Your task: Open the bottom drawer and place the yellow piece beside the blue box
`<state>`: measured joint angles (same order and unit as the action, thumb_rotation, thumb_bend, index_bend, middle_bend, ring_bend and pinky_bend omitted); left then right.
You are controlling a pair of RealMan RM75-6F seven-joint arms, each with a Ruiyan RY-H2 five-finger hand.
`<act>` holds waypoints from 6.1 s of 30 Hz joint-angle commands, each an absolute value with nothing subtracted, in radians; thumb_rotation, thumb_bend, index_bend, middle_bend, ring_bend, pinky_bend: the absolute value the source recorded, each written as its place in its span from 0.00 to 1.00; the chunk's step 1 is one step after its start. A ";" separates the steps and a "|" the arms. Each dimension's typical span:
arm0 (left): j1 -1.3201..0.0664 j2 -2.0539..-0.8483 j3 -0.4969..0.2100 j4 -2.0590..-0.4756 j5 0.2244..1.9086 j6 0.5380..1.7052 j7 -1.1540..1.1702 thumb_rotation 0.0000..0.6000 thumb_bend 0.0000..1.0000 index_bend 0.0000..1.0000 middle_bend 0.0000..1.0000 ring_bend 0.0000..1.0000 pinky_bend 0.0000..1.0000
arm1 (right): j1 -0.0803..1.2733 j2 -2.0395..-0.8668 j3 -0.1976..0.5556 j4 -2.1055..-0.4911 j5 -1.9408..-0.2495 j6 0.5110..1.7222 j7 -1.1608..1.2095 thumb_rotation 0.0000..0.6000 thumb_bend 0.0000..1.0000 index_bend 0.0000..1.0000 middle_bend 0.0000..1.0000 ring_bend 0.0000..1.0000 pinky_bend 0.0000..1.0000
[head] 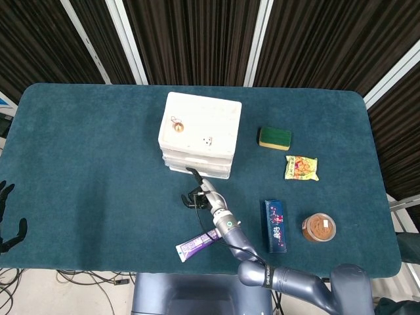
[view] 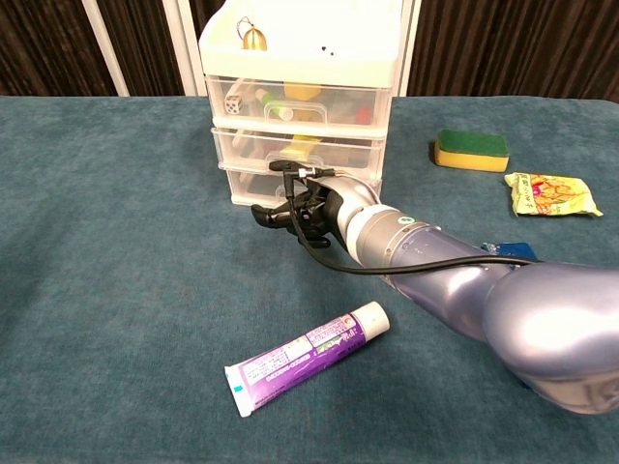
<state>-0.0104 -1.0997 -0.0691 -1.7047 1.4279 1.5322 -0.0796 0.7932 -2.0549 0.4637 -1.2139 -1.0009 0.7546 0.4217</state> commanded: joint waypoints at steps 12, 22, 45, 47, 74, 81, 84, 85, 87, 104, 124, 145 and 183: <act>-0.011 -1.100 -0.069 -1.705 1.428 1.531 -0.075 1.00 0.48 0.07 0.00 0.00 0.00 | 0.766 -2.035 0.436 -1.254 -1.025 0.764 0.438 1.00 0.50 0.12 0.97 0.98 1.00; -0.010 -1.101 -0.069 -1.703 1.428 1.531 -0.074 1.00 0.48 0.07 0.01 0.00 0.00 | 0.748 -2.025 0.413 -1.283 -1.045 0.767 0.449 1.00 0.50 0.12 0.97 0.98 1.00; -0.012 -1.103 -0.070 -1.703 1.428 1.532 -0.067 1.00 0.48 0.07 0.01 0.00 0.00 | 0.708 -2.011 0.356 -1.336 -1.093 0.779 0.469 1.00 0.50 0.14 0.97 0.98 1.00; -0.011 -1.104 -0.070 -1.703 1.428 1.531 -0.067 1.00 0.48 0.07 0.01 0.00 0.00 | 0.706 -2.009 0.353 -1.340 -1.097 0.779 0.472 1.00 0.50 0.14 0.97 0.98 1.00; -0.013 -1.105 -0.071 -1.704 1.427 1.530 -0.065 1.00 0.48 0.07 0.01 0.00 0.00 | 0.662 -1.988 0.289 -1.409 -1.161 0.799 0.492 1.00 0.50 0.14 0.97 0.98 1.00; -0.013 -1.106 -0.071 -1.702 1.430 1.532 -0.062 1.00 0.48 0.07 0.01 0.00 0.00 | 0.654 -1.989 0.274 -1.418 -1.173 0.801 0.497 1.00 0.50 0.14 0.97 0.98 1.00; -0.012 -1.106 -0.071 -1.701 1.429 1.532 -0.064 1.00 0.48 0.07 0.01 0.00 0.00 | 0.650 -1.989 0.270 -1.423 -1.179 0.805 0.498 1.00 0.50 0.14 0.97 0.98 1.00; -0.012 -1.106 -0.071 -1.701 1.428 1.532 -0.064 1.00 0.48 0.07 0.00 0.00 0.00 | 0.648 -1.988 0.267 -1.426 -1.182 0.807 0.499 1.00 0.50 0.14 0.97 0.98 1.00; -0.013 -1.106 -0.071 -1.701 1.428 1.531 -0.064 1.00 0.48 0.07 0.00 0.00 0.00 | 0.644 -1.988 0.264 -1.432 -1.185 0.811 0.500 1.00 0.50 0.14 0.97 0.98 1.00; -0.013 -1.106 -0.071 -1.702 1.427 1.530 -0.060 1.00 0.48 0.07 0.01 0.00 0.00 | 0.627 -1.981 0.248 -1.452 -1.156 0.814 0.455 1.00 0.50 0.15 0.97 0.98 1.00; -0.014 -1.107 -0.070 -1.705 1.431 1.531 -0.059 1.00 0.48 0.07 0.00 0.00 0.00 | 0.635 -1.734 0.297 -1.786 -1.181 0.887 0.204 1.00 0.30 0.18 0.97 0.98 1.00; -0.015 -1.107 -0.071 -1.710 1.425 1.527 -0.058 1.00 0.48 0.07 0.00 0.00 0.00 | 0.905 -1.410 0.394 -1.760 -1.026 0.737 -0.218 1.00 0.17 0.21 1.00 1.00 1.00; -0.019 -1.102 -0.069 -1.710 1.423 1.516 -0.064 1.00 0.48 0.07 0.00 0.00 0.00 | 1.043 -1.579 0.221 -1.445 -1.224 0.870 -0.547 1.00 0.16 0.27 1.00 1.00 1.00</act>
<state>-0.0185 -1.1016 -0.0688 -1.7102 1.4225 1.5160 -0.0635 1.0423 -1.5789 0.2217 -1.4458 -1.2249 0.8709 -0.5467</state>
